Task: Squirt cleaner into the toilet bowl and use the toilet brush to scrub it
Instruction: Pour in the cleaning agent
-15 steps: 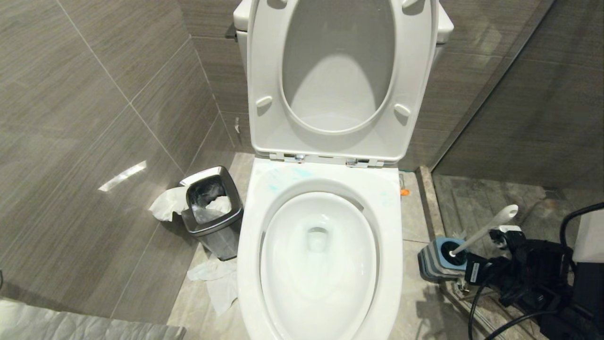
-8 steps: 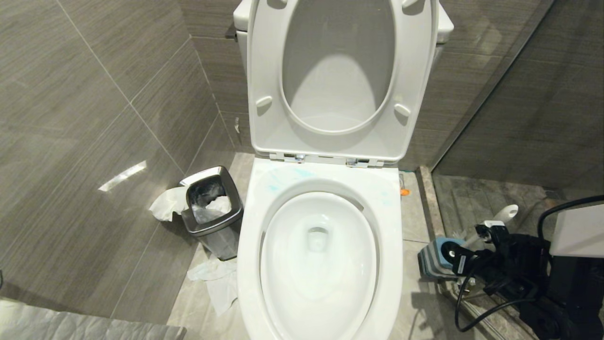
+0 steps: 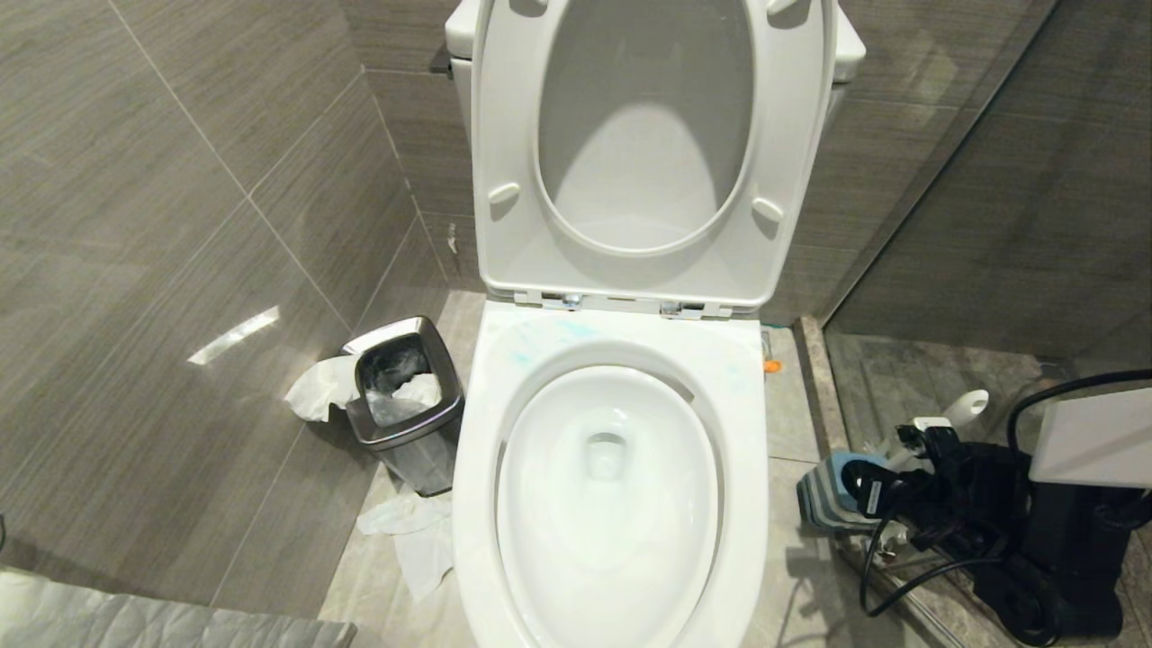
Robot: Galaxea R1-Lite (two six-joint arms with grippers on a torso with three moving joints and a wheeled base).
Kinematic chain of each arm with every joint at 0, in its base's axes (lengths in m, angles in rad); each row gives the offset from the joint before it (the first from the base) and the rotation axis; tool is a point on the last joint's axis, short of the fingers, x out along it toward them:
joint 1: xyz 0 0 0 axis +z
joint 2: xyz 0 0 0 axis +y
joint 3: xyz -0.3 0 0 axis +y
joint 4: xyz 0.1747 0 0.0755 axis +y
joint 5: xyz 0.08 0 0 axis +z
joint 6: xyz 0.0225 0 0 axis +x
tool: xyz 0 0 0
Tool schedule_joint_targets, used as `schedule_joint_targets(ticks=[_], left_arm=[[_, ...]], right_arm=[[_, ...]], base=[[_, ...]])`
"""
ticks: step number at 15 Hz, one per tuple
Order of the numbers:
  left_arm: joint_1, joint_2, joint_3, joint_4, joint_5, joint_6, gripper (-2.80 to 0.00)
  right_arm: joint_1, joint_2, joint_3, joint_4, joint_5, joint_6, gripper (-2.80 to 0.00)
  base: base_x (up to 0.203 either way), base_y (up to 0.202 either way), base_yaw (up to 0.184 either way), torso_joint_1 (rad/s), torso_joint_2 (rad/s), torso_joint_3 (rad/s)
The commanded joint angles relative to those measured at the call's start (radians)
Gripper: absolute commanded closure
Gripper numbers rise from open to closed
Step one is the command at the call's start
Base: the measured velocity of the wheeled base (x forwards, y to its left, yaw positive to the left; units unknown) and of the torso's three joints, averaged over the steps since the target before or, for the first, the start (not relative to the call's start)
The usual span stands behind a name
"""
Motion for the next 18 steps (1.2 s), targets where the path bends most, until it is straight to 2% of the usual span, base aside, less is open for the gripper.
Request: schedule_joint_targets(ticks=[1, 2, 5, 8, 18], left_arm=[[0.0, 0.002, 0.002, 0.0, 0.0, 0.0, 0.0], [0.0, 0.002, 0.002, 0.0, -0.001, 0.0, 0.0], [0.0, 0.002, 0.003, 0.0, -0.001, 0.0, 0.0], [0.0, 0.002, 0.003, 0.0, 0.001, 0.0, 0.0], [0.0, 0.002, 0.002, 0.0, -0.001, 0.0, 0.0]], right_arm=[[-0.006, 0.016, -0.021, -0.009, 0.0, -0.001, 0.0], [-0.007, 0.021, -0.026, -0.009, 0.001, -0.003, -2.8], [-0.007, 0.027, -0.06, -0.009, 0.003, -0.005, -2.8], [-0.007, 0.034, -0.078, -0.009, 0.044, -0.026, -2.8], [0.02, 0.112, -0.207, -0.009, 0.058, -0.039, -2.8]], base=[[0.0, 0.0, 0.0, 0.0, 0.0, 0.0], [0.0, 0.0, 0.0, 0.0, 0.0, 0.0], [0.0, 0.0, 0.0, 0.0, 0.0, 0.0], [0.0, 0.0, 0.0, 0.0, 0.0, 0.0], [0.0, 0.0, 0.0, 0.0, 0.0, 0.0]])
